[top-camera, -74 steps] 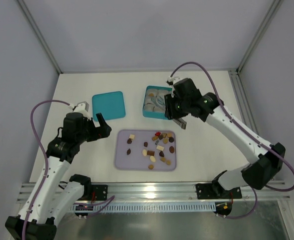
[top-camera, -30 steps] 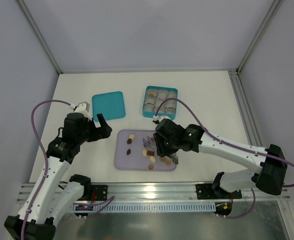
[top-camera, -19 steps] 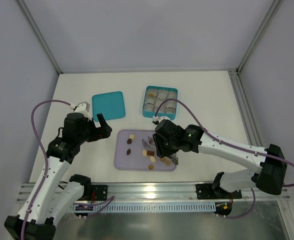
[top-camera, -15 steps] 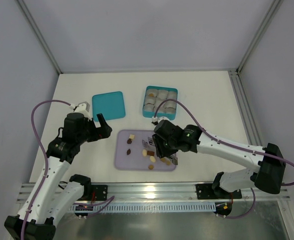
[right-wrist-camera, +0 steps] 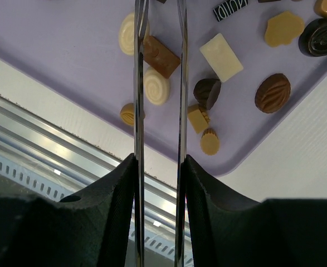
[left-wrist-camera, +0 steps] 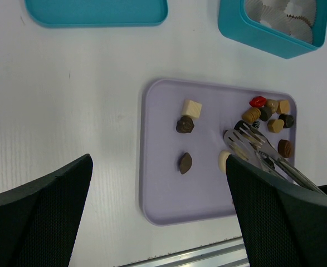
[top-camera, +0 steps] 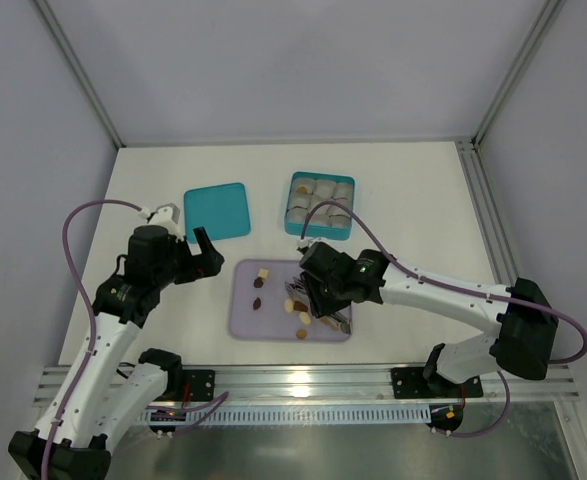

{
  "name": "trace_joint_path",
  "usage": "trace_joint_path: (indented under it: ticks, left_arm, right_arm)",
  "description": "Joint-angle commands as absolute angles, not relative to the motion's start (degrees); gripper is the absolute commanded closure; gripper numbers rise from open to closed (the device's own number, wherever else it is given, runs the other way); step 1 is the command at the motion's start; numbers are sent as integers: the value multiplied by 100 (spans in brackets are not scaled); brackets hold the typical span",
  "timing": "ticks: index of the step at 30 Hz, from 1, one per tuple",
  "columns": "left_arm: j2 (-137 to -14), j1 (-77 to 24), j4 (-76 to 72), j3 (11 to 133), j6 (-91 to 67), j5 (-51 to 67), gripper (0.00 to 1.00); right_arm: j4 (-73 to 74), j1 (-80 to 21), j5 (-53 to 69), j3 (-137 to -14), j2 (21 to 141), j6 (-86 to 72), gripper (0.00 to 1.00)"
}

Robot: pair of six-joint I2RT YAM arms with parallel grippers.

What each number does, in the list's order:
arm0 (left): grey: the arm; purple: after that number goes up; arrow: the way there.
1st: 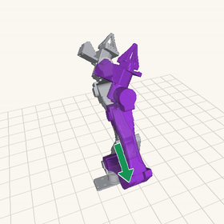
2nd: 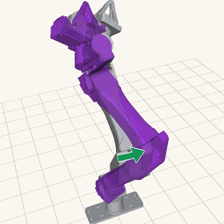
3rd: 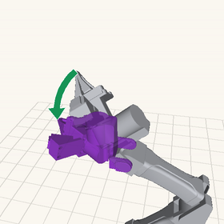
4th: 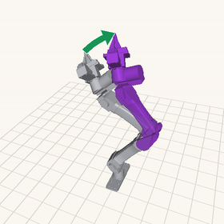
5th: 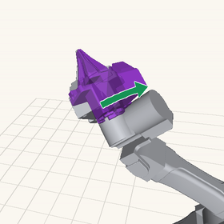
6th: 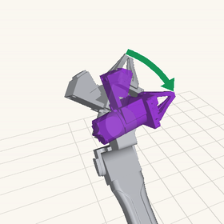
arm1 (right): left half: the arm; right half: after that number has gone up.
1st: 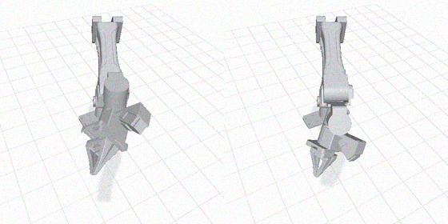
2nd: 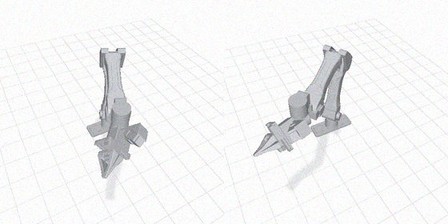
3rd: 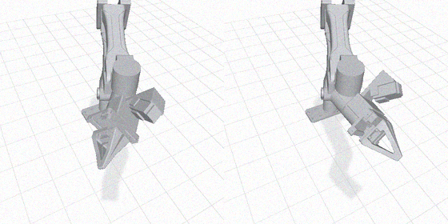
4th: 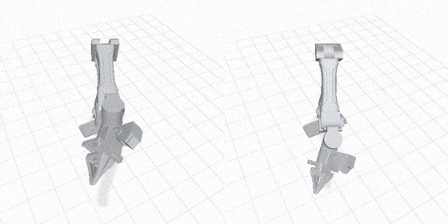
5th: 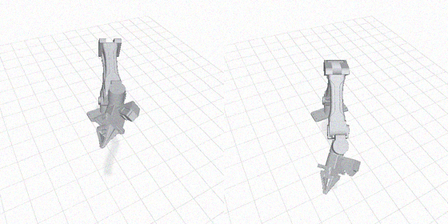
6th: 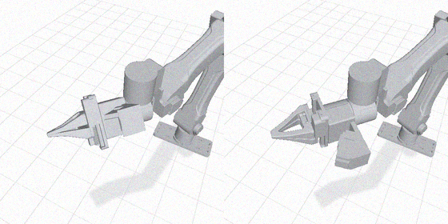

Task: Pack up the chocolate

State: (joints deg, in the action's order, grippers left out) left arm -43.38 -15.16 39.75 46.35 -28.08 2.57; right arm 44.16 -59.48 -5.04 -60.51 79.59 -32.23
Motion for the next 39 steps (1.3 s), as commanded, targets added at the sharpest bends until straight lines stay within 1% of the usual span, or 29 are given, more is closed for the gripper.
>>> trace_joint_path:
  ticks: [1,6,17,23,26,32,33,39]
  left_arm:
    - [-4263,-1538,3929,4649,-2812,158,0]
    - [-4254,-1538,3929,4649,-2804,158,0]
    - [-4236,-1547,3929,4649,-2804,149,0]
    - [-4236,-1565,3937,4649,-2821,123,0]
    - [-4236,-1573,3938,4649,-2813,114,0]
    - [-4236,-1573,3938,4649,-2821,114,0]
    - [-4245,-1573,3938,4649,-2813,123,0]
    - [-4306,-1573,3938,4649,-2813,114,0]
  right_arm:
    - [4263,-5985,-659,-6319,8059,-3182,59]
    - [4298,-5985,-773,-6407,8156,-3120,60]
    - [4561,-5950,-958,-6714,8156,-2918,69]
    - [4631,-5757,-800,-6872,7955,-2752,70]
    - [4676,-5529,-695,-6943,7831,-2611,71]
    - [4614,-4545,-282,-7276,7664,-2268,71]
    - [4614,-4248,-264,-7373,7716,-2146,71]
    - [4518,-3358,-263,-8357,8261,-1837,71]
